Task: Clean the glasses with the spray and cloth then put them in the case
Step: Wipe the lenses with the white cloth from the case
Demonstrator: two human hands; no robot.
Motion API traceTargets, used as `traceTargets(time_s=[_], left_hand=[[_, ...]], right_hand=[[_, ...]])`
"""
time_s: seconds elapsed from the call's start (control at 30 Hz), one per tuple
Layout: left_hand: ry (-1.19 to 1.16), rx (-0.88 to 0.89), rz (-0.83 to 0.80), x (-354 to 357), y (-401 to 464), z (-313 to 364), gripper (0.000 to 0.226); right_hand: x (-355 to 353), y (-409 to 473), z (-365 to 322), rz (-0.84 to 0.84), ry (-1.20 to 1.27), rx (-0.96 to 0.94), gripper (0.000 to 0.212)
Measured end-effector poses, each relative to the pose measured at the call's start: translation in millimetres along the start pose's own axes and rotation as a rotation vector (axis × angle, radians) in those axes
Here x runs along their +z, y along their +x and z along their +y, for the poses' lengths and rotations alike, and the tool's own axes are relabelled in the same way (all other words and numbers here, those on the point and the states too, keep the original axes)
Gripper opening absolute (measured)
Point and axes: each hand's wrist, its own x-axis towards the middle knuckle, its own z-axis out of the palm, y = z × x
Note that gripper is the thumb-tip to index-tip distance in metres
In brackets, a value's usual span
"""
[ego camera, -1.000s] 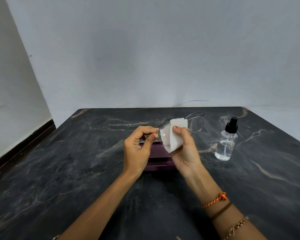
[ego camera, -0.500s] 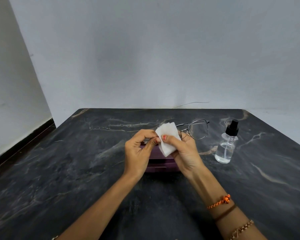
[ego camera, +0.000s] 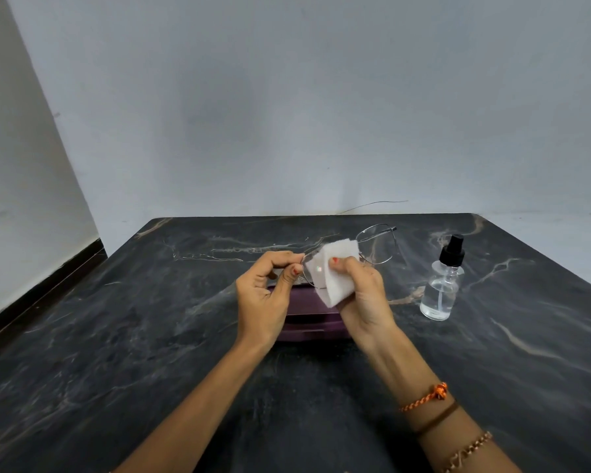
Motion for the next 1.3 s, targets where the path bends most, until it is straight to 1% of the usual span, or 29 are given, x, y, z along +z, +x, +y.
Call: traceTargets(time_s=[0.07, 0.13, 0.2, 0.3, 0.37, 0.47, 0.57, 0.63, 0.8, 0.9, 1.0, 1.07, 1.23, 1.3], left_hand=[[-0.003, -0.004, -0.009, 1.9, -3.1, 0.8, 0.028], [-0.002, -0.011, -0.023, 3.1, -5.6, 0.8, 0.025], [-0.006, -0.022, -0.029, 3.3, -6.0, -0.4, 0.023], [-0.018, -0.039, -0.017, 1.8, -4.1, -1.3, 0.030], [-0.031, -0.045, -0.023, 0.3, -2.9, -1.3, 0.025], [-0.030, -0.049, -0.058, -1.5, -3.0, -1.5, 0.017], [-0.033, -0.034, -0.066, -2.4, -4.1, -1.7, 0.020], [-0.016, -0.011, -0.079, -3.6, -3.4, -1.7, 0.020], [0.098, 0.037, -0.153, -6.9, 2.9, 0.6, 0.025], [0.131, 0.066, -0.212, -9.1, 4.4, 2.5, 0.022], [0.166, 0.100, -0.243, -9.2, 5.3, 3.2, 0.023], [0.169, 0.098, -0.222, -9.1, 6.2, 3.1, 0.019], [0.130, 0.003, -0.139, -8.3, 6.7, 2.8, 0.027], [0.125, -0.022, -0.121, -8.0, 5.7, 1.0, 0.029]], right_hand=[[1.1, -0.2, 0.1, 0.048, 0.133, 0.041, 0.007], [2.1, -0.5, 0.1, 0.052, 0.237, 0.052, 0.019], [1.9, -0.6, 0.9, 0.027, 0.260, 0.039, 0.024], [0.4, -2.1, 3.0, -0.036, 0.167, 0.019, 0.024], [-0.1, -2.8, 5.2, -0.061, 0.083, 0.003, 0.021], [1.3, -3.9, 9.0, -0.079, -0.006, -0.034, 0.007], [1.1, -4.2, 10.6, -0.077, -0.030, -0.044, 0.013], [-0.7, -3.7, 8.0, -0.090, -0.090, -0.048, 0.017], [-7.3, 0.5, -6.0, -0.132, -0.312, -0.106, 0.015], [-7.9, 1.3, -9.8, -0.130, -0.353, -0.147, 0.017], [-8.8, 1.5, -8.5, -0.105, -0.340, -0.162, 0.017], [-8.0, 1.4, -6.9, -0.090, -0.311, -0.157, 0.019], [-6.7, 3.6, -4.8, -0.087, -0.088, -0.051, 0.017], [-7.7, 4.0, -5.7, -0.095, -0.074, -0.029, 0.015]])
